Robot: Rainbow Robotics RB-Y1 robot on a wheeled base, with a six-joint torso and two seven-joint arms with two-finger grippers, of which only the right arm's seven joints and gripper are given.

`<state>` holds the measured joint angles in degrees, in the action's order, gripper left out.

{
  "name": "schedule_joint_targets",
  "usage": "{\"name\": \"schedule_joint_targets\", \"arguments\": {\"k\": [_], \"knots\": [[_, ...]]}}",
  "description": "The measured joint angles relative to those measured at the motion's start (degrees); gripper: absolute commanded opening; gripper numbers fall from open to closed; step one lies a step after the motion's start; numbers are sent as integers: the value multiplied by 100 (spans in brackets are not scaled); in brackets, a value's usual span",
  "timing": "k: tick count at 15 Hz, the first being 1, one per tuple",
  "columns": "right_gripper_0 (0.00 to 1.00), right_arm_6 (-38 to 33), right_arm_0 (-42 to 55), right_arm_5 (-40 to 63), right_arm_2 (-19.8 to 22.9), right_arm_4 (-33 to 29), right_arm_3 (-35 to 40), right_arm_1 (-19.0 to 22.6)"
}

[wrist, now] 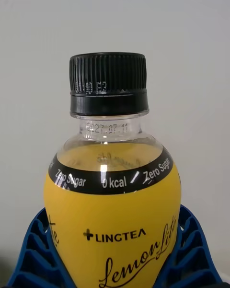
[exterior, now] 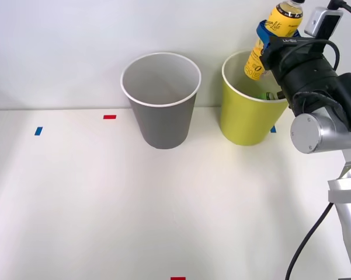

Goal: Put cans in the gray bin, plastic bottles in the light green bin

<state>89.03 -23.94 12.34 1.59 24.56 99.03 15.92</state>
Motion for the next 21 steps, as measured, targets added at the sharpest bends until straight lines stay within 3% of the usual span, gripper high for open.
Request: {"name": "schedule_joint_targets", "arguments": {"k": [9,11,12,13,16,21], "knots": [[0,77,-76,-10,-43,-48,-66,-45],[56,52,-76,-45,-44,-23,-65,-58],[74,30,-76,-52,-44,-3,-66,-61],[83,5,-76,-56,-43,14,-67,-62],[98,-84,-76,-64,-39,30,-67,-67],[99,-210,-72,-130,-38,78,-66,-65]]}}
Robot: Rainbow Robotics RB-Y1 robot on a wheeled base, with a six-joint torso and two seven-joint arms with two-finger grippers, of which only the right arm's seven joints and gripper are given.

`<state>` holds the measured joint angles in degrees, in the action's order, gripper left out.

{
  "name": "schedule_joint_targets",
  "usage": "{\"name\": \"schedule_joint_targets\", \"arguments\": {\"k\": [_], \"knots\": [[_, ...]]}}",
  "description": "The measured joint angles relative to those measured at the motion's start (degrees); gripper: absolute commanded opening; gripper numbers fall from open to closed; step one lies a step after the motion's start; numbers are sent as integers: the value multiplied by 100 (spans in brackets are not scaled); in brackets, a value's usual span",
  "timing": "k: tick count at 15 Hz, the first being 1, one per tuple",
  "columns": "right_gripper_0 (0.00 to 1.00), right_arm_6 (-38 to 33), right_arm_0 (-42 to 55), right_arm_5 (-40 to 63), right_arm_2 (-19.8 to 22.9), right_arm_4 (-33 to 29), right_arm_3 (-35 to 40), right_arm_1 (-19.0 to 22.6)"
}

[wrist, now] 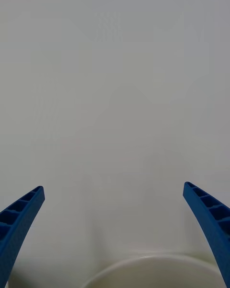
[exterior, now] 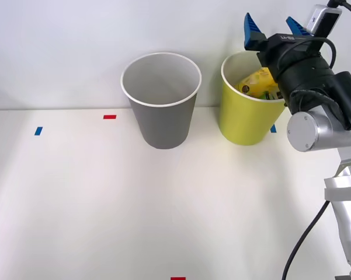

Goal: Put cans in the gray bin, plastic bottles in the light green bin

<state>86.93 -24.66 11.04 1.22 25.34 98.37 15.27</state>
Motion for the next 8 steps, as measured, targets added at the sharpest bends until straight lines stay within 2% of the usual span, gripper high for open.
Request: {"name": "schedule_joint_targets", "arguments": {"k": [8], "knots": [[99,-75,428,-918,-129,98,40,10]]}}
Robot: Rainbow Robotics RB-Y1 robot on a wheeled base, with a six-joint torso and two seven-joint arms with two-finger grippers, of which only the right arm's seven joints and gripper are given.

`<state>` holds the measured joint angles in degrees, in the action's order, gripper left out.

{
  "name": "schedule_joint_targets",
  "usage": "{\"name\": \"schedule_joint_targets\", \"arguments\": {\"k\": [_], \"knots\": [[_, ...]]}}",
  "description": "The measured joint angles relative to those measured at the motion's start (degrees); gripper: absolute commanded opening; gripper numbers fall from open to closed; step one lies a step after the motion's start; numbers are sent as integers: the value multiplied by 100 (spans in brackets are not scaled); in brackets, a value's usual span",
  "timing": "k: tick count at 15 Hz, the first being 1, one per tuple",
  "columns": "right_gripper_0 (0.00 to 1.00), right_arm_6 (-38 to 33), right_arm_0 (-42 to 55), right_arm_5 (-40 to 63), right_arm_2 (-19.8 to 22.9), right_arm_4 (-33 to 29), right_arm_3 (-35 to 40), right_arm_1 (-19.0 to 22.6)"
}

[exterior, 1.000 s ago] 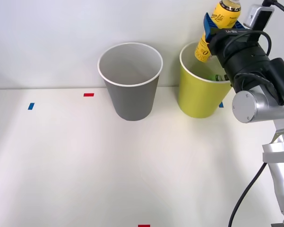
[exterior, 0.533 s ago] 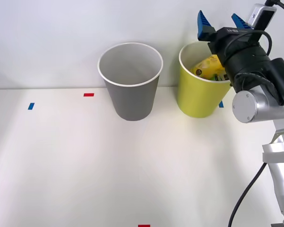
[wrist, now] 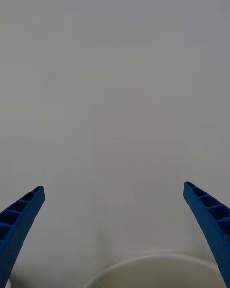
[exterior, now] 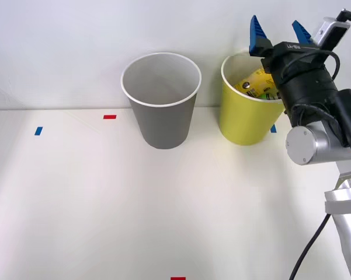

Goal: Put cans in the gray bin, plastic bottles in the light green bin

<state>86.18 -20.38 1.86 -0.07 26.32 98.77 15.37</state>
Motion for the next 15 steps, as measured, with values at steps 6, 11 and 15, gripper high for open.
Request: {"name": "schedule_joint_targets", "arguments": {"k": [6,11,15], "knots": [[100,-87,1827,-220,103,89,1685,83],[100,-57,3618,-596,196,59,2523,42],[99,15,4448,-860,138,-14,2546,-62]]}}
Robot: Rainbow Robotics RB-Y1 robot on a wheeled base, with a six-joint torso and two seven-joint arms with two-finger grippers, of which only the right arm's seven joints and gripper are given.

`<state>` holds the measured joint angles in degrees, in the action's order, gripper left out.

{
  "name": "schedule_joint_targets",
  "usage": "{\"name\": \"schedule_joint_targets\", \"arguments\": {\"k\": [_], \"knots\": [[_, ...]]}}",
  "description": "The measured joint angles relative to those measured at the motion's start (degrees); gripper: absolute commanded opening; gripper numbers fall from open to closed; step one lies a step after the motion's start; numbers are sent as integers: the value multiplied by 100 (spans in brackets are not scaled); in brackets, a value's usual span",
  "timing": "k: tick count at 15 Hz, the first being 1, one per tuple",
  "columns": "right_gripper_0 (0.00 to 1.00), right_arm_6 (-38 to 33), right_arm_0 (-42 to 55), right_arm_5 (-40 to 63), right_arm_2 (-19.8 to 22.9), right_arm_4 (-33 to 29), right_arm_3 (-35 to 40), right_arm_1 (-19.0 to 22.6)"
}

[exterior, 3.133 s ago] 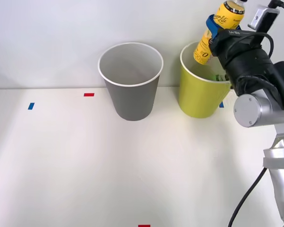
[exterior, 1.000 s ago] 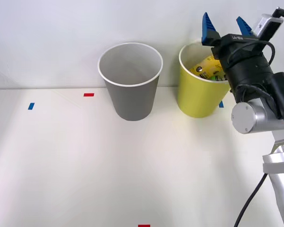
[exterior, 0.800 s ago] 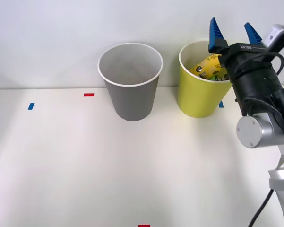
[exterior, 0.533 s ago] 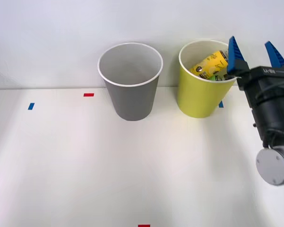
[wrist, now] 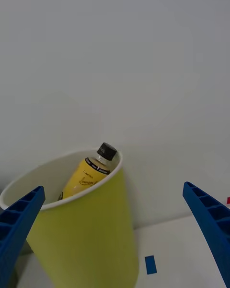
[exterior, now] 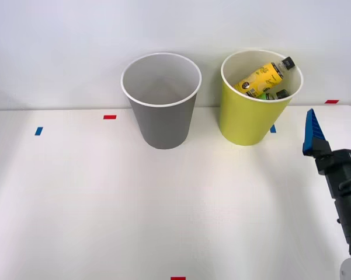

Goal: Put cans in the gray bin, plastic bottles in the light green bin

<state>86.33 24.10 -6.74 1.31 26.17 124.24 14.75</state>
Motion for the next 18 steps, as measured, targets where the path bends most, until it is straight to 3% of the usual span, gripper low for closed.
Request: {"name": "schedule_joint_targets", "arguments": {"k": [12,14,18], "knots": [[99,369,1402,-68,-145,-295,-17,-174],[100,139,1523,-79,-153,-580,-29,-251],[100,-1012,1934,-740,-344,-1078,-251,-443]]}}
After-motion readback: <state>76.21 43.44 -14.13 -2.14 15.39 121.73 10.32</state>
